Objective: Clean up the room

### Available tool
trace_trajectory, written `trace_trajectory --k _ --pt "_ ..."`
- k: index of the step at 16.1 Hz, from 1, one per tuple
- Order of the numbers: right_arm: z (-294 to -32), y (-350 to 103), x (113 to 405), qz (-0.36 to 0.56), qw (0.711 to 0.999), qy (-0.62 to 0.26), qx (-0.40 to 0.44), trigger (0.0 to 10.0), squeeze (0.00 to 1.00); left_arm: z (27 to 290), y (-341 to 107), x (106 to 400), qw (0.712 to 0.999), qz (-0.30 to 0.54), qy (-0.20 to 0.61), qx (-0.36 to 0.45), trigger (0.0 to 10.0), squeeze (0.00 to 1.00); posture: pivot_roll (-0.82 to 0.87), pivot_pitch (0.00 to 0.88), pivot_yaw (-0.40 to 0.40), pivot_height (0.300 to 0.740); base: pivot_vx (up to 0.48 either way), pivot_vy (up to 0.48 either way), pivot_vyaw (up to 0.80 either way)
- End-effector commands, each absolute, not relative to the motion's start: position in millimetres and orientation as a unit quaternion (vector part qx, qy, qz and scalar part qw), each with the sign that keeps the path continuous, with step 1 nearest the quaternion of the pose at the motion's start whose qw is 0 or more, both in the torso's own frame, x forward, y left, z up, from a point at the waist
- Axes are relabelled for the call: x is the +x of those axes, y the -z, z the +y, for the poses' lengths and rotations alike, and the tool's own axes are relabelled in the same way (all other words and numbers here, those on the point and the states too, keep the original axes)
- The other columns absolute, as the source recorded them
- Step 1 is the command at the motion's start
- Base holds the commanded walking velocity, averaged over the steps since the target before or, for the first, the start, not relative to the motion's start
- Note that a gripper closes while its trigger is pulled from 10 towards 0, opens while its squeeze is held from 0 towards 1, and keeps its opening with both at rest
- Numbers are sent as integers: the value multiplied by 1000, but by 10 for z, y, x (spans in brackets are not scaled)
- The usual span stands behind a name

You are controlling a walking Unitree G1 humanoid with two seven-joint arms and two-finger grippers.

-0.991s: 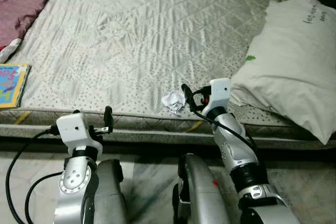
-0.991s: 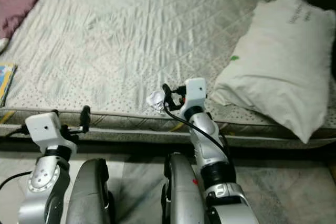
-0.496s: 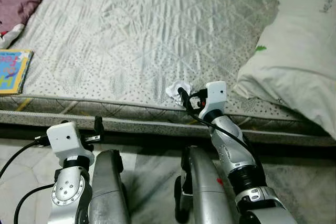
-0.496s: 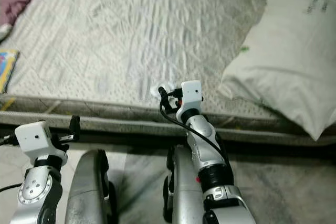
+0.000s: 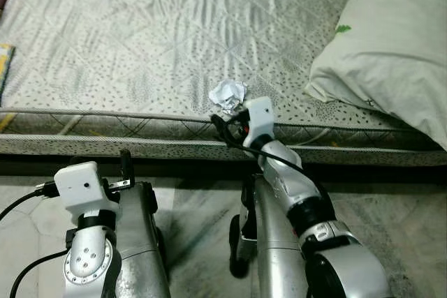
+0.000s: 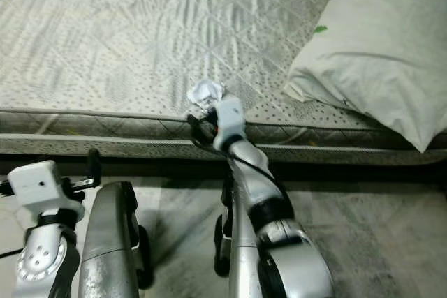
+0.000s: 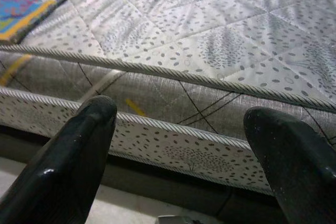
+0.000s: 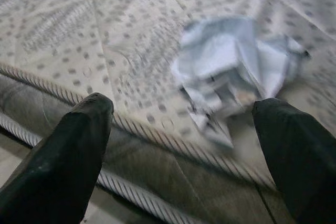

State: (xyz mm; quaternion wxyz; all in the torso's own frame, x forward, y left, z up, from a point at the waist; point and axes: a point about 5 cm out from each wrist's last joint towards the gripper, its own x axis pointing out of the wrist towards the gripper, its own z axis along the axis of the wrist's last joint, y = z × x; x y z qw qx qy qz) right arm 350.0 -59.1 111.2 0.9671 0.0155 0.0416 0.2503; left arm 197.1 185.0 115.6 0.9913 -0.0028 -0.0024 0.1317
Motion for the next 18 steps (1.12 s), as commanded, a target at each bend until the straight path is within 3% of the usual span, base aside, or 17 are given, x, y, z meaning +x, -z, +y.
trace_trajectory --k 1,8,15,16,17,18 --pt "-511 -1106 3511 42 967 -252 18 10000 0 1890 -1158 1874 988 8 -152 8 10000 0 112 358 -77 532 0 0 0" --pt "-277 -1292 3641 12 983 -182 25 10000 0 1895 -1212 1655 983 24 -183 25 10000 0 217 375 -103 532 0 0 0" --pt "-296 -1290 3709 28 993 -95 -56 10000 0 1844 -1248 1500 979 37 -197 28 10000 0 256 416 -134 532 0 0 0" --pt "-295 -1234 3692 42 992 -95 -69 8431 0 1846 -1251 1500 979 38 -198 28 10000 0 257 414 -134 532 0 0 0" --pt "-279 -1171 3664 57 991 -97 -78 0 0 1849 -1253 1503 979 40 -198 28 10000 0 256 415 -134 532 0 0 0" --pt "-262 -1125 3643 69 989 -102 -85 0 0 1850 -1255 1511 979 40 -197 28 10000 0 252 416 -132 532 0 0 0"
